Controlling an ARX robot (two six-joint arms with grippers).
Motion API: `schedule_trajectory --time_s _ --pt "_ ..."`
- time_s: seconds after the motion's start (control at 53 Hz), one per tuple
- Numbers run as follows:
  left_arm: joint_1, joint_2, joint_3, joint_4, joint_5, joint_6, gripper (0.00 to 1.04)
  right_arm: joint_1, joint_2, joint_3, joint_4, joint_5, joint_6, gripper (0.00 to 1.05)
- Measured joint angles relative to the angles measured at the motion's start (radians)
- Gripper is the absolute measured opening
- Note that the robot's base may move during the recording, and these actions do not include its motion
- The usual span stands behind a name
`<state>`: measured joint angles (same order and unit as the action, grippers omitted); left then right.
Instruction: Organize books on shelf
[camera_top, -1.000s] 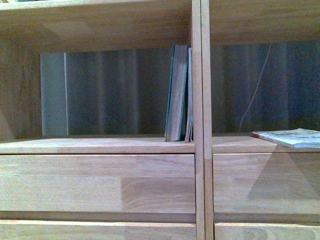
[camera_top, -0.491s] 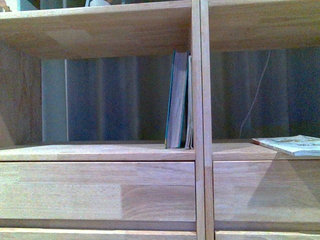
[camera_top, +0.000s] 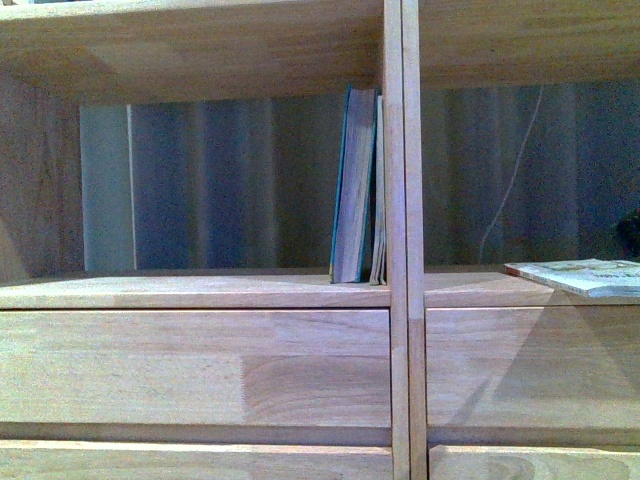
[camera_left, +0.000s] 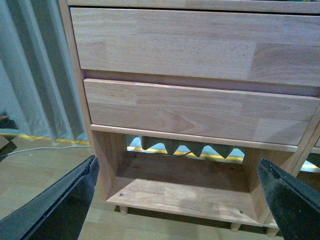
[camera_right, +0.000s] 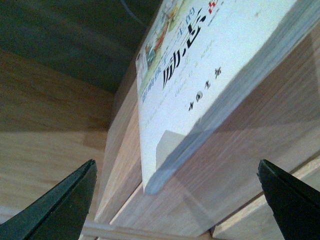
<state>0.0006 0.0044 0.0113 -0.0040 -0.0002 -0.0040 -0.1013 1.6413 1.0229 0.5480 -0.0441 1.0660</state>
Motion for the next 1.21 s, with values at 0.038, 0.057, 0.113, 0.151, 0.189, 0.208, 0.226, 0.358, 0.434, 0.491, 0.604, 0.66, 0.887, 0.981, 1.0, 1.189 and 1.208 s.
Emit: schedule_trajectory --time_s 0.038,0.057,0.113,0.151,0.189,0.208,0.226,0.358,0.434,0.491,0.604,0.66,0.887,0.981,1.0,1.189,1.208 --pt "0.0 0.0 0.0 0.0 0.0 0.0 0.98 -0.006 0.021 0.029 -0.011 0.008 0.012 0.98" --pt "0.0 0.0 0.0 0.0 0.0 0.0 0.98 -0.009 0.029 0.04 -0.016 0.012 0.016 0.98" --pt "0.0 0.0 0.0 0.0 0.0 0.0 0.98 -0.017 0.048 0.064 -0.022 0.02 0.027 0.98" --pt "0.0 0.0 0.0 0.0 0.0 0.0 0.98 -0.023 0.058 0.076 -0.027 0.024 0.036 0.98" --pt "0.0 0.0 0.0 0.0 0.0 0.0 0.98 -0.027 0.066 0.087 -0.029 0.026 0.043 0.98" --pt "0.0 0.0 0.0 0.0 0.0 0.0 0.98 -0.03 0.071 0.093 -0.031 0.026 0.046 0.98" --pt "0.0 0.0 0.0 0.0 0.0 0.0 0.98 -0.031 0.073 0.097 -0.032 0.027 0.048 0.98" --pt "0.0 0.0 0.0 0.0 0.0 0.0 0.98 -0.046 0.087 0.125 -0.042 0.036 0.06 0.89" --pt "0.0 0.0 0.0 0.0 0.0 0.0 0.98 -0.049 0.088 0.141 -0.053 0.039 0.065 0.77" --pt "0.0 0.0 0.0 0.0 0.0 0.0 0.98 -0.049 0.088 0.15 -0.053 0.038 0.068 0.68" --pt "0.0 0.0 0.0 0.0 0.0 0.0 0.98 -0.047 0.094 0.167 -0.06 0.031 0.076 0.51" --pt "0.0 0.0 0.0 0.0 0.0 0.0 0.98 -0.043 0.1 0.175 -0.067 0.024 0.082 0.42" --pt "0.0 0.0 0.0 0.0 0.0 0.0 0.98 -0.02 0.122 0.201 -0.075 0.016 0.106 0.08" --pt "0.0 0.0 0.0 0.0 0.0 0.0 0.98 -0.022 0.123 0.201 -0.062 0.01 0.123 0.07" --pt "0.0 0.0 0.0 0.0 0.0 0.0 0.98 -0.022 0.123 0.2 -0.059 0.009 0.125 0.07" --pt "0.0 0.0 0.0 0.0 0.0 0.0 0.98 -0.043 0.106 0.13 0.014 -0.034 0.161 0.07" --pt "0.0 0.0 0.0 0.0 0.0 0.0 0.98 -0.048 0.097 0.116 0.024 -0.043 0.169 0.07"
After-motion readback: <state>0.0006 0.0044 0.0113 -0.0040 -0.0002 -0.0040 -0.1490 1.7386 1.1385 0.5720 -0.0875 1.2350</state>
